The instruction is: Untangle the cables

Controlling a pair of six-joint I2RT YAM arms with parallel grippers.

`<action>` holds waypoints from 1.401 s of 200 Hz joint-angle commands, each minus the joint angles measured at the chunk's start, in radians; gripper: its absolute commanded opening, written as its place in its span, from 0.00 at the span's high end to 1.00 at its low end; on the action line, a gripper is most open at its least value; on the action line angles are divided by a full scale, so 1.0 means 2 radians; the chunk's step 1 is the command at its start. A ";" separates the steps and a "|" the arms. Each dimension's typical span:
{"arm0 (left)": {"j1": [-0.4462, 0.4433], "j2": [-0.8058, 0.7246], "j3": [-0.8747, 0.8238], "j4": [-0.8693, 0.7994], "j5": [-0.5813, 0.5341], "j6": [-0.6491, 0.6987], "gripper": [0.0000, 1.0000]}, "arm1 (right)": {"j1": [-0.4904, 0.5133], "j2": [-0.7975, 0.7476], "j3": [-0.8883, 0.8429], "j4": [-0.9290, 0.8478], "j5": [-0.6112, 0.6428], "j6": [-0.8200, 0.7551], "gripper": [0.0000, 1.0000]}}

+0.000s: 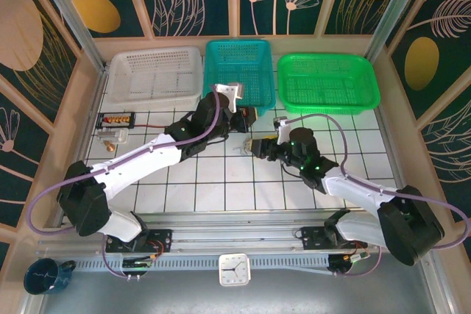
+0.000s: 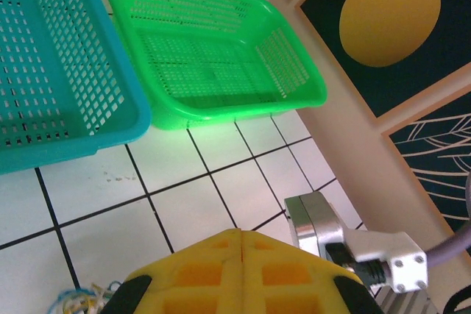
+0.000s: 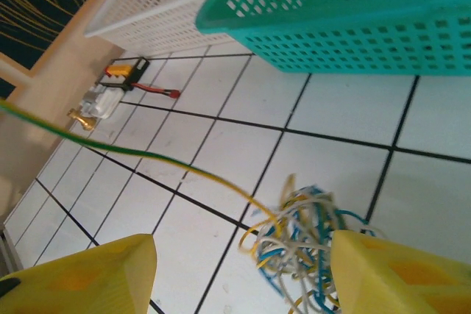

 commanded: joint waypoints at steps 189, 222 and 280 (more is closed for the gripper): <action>0.016 -0.025 0.159 -0.032 0.006 0.025 1.00 | 0.012 0.212 -0.069 0.262 0.135 0.058 0.69; 0.036 -0.029 0.181 -0.045 -0.003 0.040 1.00 | 0.012 0.208 -0.068 0.254 0.130 0.060 0.64; 0.078 -0.038 0.187 -0.085 -0.049 0.092 1.00 | 0.013 0.148 -0.028 0.158 0.095 0.038 0.49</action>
